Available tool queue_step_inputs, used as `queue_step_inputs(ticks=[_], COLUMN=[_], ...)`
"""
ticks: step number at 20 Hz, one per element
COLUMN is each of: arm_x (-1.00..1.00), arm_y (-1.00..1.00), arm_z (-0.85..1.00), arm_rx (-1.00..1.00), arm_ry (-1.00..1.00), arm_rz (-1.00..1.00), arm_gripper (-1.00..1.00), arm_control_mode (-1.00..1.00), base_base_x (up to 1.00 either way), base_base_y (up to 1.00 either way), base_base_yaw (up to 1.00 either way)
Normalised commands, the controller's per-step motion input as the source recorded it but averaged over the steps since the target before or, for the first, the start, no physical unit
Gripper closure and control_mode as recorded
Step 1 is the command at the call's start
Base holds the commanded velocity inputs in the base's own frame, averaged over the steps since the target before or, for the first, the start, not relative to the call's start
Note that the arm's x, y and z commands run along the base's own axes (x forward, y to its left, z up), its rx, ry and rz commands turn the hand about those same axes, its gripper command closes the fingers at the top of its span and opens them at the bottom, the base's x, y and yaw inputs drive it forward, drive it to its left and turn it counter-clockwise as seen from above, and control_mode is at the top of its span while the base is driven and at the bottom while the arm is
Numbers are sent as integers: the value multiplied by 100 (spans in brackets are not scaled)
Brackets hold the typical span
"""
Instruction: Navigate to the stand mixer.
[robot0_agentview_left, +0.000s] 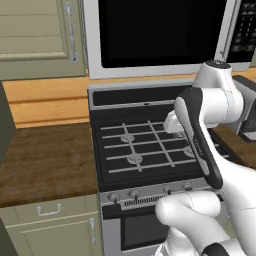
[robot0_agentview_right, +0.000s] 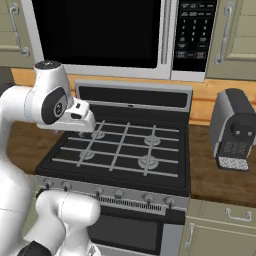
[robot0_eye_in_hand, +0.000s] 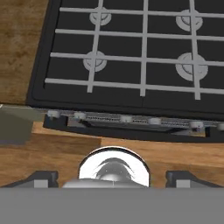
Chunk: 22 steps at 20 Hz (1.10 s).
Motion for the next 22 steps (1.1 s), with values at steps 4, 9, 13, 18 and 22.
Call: queue_step_inputs(ticks=[4, 9, 13, 18, 22], arm_x=[-96, -28, 0, 0, 0], arm_y=[-4, -5, 0, 0, 0], arm_z=[0, 0, 0, 0, 0], arm_rx=[0, 0, 0, 0, 0], arm_ry=[0, 0, 0, 0, 0], arm_rz=[0, 0, 0, 0, 0], arm_gripper=[-100, -100, -100, -100, -100], arm_control_mode=[-100, 100, 100, 100, 100], base_base_x=[0, -42, -63, -8, -3], base_base_y=[0, -16, -53, -38, 0], base_base_yaw=[0, 0, -22, -76, -99])
